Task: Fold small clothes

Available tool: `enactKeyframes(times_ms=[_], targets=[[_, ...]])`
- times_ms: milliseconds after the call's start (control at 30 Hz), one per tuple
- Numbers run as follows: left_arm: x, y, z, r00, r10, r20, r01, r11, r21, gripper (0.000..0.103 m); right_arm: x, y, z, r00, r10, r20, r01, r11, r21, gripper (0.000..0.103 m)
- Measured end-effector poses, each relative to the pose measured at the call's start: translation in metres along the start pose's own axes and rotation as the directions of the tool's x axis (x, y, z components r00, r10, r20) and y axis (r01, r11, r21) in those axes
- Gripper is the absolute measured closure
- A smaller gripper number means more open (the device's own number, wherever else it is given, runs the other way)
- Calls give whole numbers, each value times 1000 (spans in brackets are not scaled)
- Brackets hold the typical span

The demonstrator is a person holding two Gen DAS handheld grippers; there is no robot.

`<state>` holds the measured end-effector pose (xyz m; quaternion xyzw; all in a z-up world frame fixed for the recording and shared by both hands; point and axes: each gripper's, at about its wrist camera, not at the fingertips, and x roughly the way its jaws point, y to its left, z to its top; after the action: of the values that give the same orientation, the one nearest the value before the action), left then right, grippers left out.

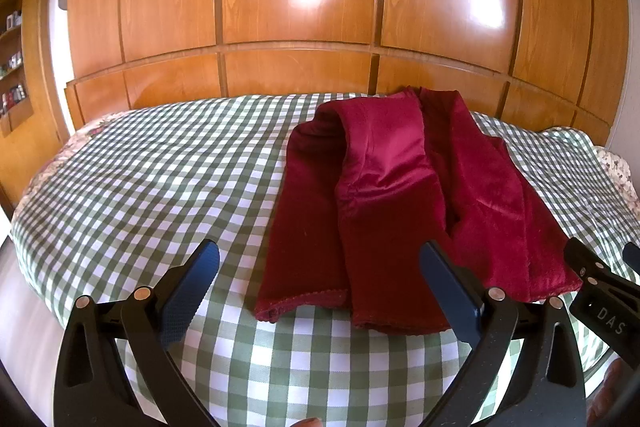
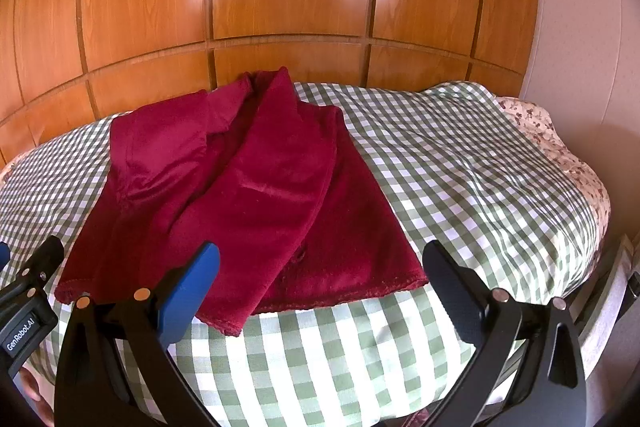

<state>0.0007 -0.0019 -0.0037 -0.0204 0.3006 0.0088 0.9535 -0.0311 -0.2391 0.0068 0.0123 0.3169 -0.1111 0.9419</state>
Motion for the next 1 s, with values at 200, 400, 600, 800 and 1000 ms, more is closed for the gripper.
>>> enactKeyframes(times_ms=[200, 400, 600, 800, 1000], targets=[[2, -2, -2, 1000, 12, 1, -12, 1000, 13, 4, -1, -3, 1, 1000, 4, 4, -4, 1000, 10, 2], [4, 1, -4, 1000, 15, -1, -15, 1000, 13, 4, 5, -9, 3, 999, 30, -15, -29, 999, 32, 2], [6, 4, -4, 1000, 3, -7, -3, 1000, 7, 4, 10, -13, 2, 997, 58, -41, -57, 997, 48, 2], [9, 1, -5, 1000, 5, -23, -4, 1000, 19, 4, 13, -12, 0, 995, 80, -59, -77, 996, 51, 2], [8, 0, -6, 1000, 7, -24, -6, 1000, 28, 4, 15, -13, 0, 995, 80, -58, -76, 995, 58, 2]])
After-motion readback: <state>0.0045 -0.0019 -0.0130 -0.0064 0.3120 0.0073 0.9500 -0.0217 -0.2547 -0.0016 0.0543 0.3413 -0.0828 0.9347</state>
